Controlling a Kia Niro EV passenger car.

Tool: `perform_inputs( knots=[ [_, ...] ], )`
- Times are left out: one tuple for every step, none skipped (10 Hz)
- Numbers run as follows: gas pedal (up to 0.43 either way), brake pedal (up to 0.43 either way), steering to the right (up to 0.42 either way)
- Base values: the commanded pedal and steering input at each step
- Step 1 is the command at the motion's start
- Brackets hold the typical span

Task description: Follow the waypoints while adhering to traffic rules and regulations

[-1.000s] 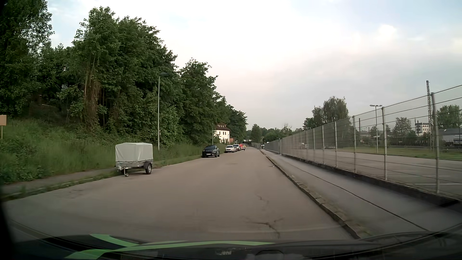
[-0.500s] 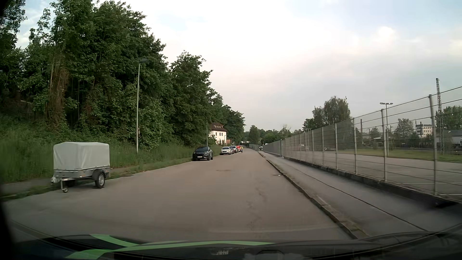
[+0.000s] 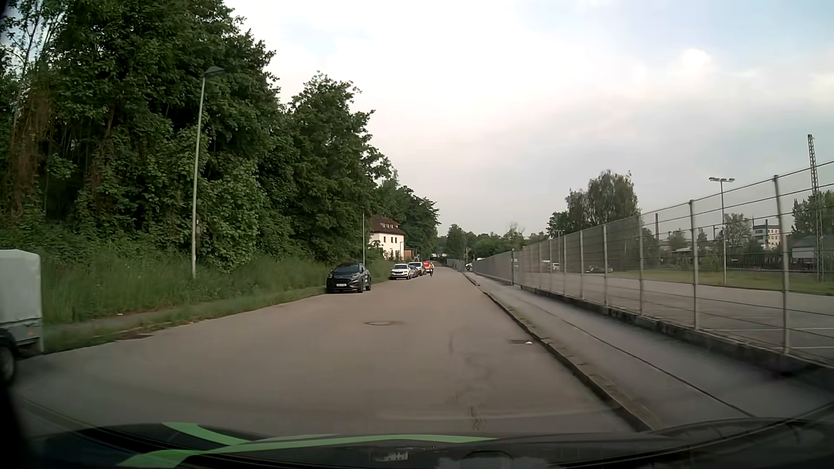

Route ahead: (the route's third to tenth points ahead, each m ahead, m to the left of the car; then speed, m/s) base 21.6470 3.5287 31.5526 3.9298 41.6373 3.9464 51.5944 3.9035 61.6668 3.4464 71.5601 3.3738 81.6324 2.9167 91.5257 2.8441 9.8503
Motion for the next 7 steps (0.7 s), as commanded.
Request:
perform_inputs(
  knots=[
    [0.008,0.000,0.001],
    [0.008,0.000,0.001],
    [0.020,0.000,0.001],
    [0.020,0.000,0.001],
    [0.028,0.000,0.000],
    [0.028,0.000,-0.001],
    [0.028,0.000,-0.002]
  ],
)
